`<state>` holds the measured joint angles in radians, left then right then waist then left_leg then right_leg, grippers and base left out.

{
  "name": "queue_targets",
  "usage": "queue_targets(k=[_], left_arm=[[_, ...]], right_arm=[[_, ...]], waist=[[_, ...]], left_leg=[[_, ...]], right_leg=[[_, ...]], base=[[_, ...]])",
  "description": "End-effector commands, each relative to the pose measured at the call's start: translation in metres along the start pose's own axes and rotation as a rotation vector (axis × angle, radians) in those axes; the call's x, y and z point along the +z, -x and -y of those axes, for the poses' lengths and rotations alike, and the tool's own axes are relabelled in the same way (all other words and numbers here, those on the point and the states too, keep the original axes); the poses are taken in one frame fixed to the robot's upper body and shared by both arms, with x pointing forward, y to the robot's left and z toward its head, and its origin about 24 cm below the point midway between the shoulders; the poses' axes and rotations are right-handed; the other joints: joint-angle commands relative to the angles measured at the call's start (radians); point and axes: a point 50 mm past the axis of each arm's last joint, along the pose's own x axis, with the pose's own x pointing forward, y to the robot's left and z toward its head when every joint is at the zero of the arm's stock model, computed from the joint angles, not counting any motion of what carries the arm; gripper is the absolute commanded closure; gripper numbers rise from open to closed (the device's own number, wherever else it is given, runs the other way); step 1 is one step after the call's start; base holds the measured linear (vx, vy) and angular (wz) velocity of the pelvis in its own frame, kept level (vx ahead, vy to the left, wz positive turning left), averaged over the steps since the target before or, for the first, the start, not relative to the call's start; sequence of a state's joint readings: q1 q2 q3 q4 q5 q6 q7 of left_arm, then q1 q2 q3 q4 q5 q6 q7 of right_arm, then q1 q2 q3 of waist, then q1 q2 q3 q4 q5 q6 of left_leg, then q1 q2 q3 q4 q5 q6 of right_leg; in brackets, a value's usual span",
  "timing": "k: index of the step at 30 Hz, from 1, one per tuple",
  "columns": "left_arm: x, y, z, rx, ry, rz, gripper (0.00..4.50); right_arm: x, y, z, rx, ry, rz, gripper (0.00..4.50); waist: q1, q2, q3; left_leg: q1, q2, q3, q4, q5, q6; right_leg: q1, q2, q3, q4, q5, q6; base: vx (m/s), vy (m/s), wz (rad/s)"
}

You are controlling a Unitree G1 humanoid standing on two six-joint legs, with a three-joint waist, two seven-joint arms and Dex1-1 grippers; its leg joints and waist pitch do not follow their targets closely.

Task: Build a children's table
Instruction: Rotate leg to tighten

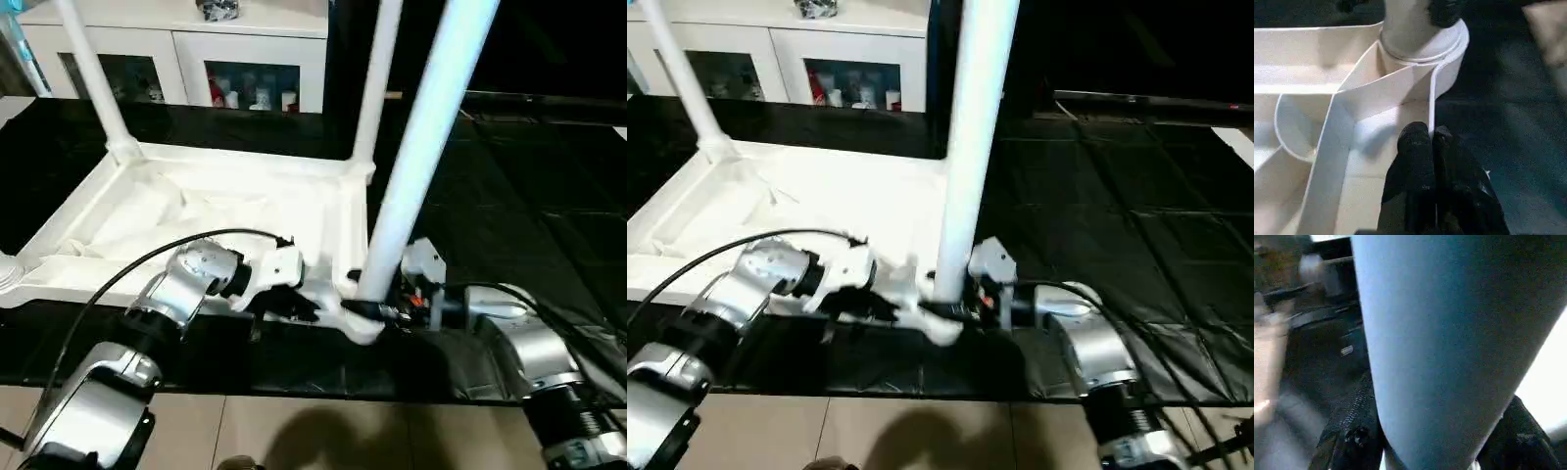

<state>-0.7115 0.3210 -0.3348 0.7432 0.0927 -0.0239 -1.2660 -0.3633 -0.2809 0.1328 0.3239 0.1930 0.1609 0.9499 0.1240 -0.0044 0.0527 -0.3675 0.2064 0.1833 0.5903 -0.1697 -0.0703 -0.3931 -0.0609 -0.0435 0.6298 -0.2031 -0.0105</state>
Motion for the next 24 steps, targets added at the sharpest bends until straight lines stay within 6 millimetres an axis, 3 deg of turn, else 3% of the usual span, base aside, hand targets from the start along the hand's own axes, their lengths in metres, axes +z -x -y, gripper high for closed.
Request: queue_targets(k=[1,2,6,9,10,12,15,19,21,24], left_arm=[[0.017,-0.019,-0.004,0.076,0.042,0.069,4.5],[0.024,-0.029,-0.007,0.128,0.09,0.093,4.5],[0.037,-0.044,-0.011,0.218,0.177,0.133,4.5],[0.051,-0.055,-0.018,0.314,0.238,0.165,4.5],[0.055,-0.056,-0.02,0.347,0.246,0.168,4.5],[0.059,-0.058,-0.023,0.388,0.255,0.167,4.5],[0.059,-0.054,-0.026,0.41,0.232,0.162,4.5],[0.056,-0.049,-0.026,0.394,0.201,0.154,4.5],[0.053,-0.046,-0.025,0.37,0.194,0.156,4.5],[0.048,-0.042,-0.024,0.344,0.18,0.149,4.5]], right_arm=[[-0.011,-0.018,-0.004,-0.079,-0.071,-0.048,2.57],[-0.013,-0.03,-0.005,-0.165,-0.138,-0.04,2.57],[-0.013,-0.049,-0.004,-0.302,-0.251,-0.017,2.57],[-0.007,-0.065,-0.001,-0.398,-0.318,0.007,2.57],[-0.005,-0.069,0.001,-0.429,-0.328,0.01,2.57],[-0.002,-0.074,0.003,-0.47,-0.337,0.008,2.57],[0.001,-0.075,0.005,-0.487,-0.34,0.011,2.57],[0.0,-0.071,0.009,-0.502,-0.329,0.009,2.57],[0.001,-0.067,0.009,-0.475,-0.336,0.024,1.87],[0.0,-0.059,0.01,-0.435,-0.298,0.031,1.85]], waist=[[-0.007,-0.006,-0.057],[-0.019,-0.008,-0.055],[-0.041,-0.006,-0.056],[-0.045,-0.009,-0.061],[-0.048,-0.005,-0.062],[-0.047,-0.007,-0.064],[-0.046,-0.008,-0.065],[-0.046,-0.005,-0.062],[-0.048,-0.003,-0.061],[-0.05,-0.003,-0.062]], left_leg=[[0.016,0.025,-0.013,-0.075,-0.257,-0.02],[0.017,0.025,-0.015,-0.078,-0.273,-0.028],[0.015,0.022,-0.016,-0.078,-0.28,-0.032],[0.012,0.019,-0.013,-0.074,-0.231,-0.014],[0.013,0.017,-0.011,-0.071,-0.221,-0.012],[0.012,0.015,-0.011,-0.069,-0.207,-0.007],[0.008,0.016,-0.011,-0.071,-0.175,0.011],[0.011,0.018,-0.011,-0.074,-0.2,0.012],[0.012,0.019,-0.012,-0.075,-0.217,0.005],[0.01,0.019,-0.012,-0.075,-0.22,0.009]], right_leg=[[0.034,-0.079,0.042,-0.095,-0.313,-0.168],[0.032,-0.079,0.041,-0.097,-0.339,-0.167],[0.034,-0.08,0.043,-0.099,-0.333,-0.173],[0.041,-0.076,0.043,-0.096,-0.242,-0.183],[0.037,-0.075,0.044,-0.095,-0.213,-0.192],[0.042,-0.075,0.044,-0.095,-0.205,-0.193],[0.048,-0.072,0.042,-0.089,-0.126,-0.199],[0.046,-0.073,0.041,-0.095,-0.152,-0.2],[0.046,-0.074,0.042,-0.096,-0.174,-0.197],[0.049,-0.074,0.042,-0.095,-0.16,-0.199]], base=[[0.0,0.0,0.0],[0.0,0.0,0.0],[0.0,0.0,0.0],[0.0,0.0,0.0],[0.0,0.0,0.0],[0.0,0.0,0.0],[0.0,0.0,0.0],[0.0,0.0,0.0],[0.0,0.0,0.0],[0.0,0.0,0.0]])
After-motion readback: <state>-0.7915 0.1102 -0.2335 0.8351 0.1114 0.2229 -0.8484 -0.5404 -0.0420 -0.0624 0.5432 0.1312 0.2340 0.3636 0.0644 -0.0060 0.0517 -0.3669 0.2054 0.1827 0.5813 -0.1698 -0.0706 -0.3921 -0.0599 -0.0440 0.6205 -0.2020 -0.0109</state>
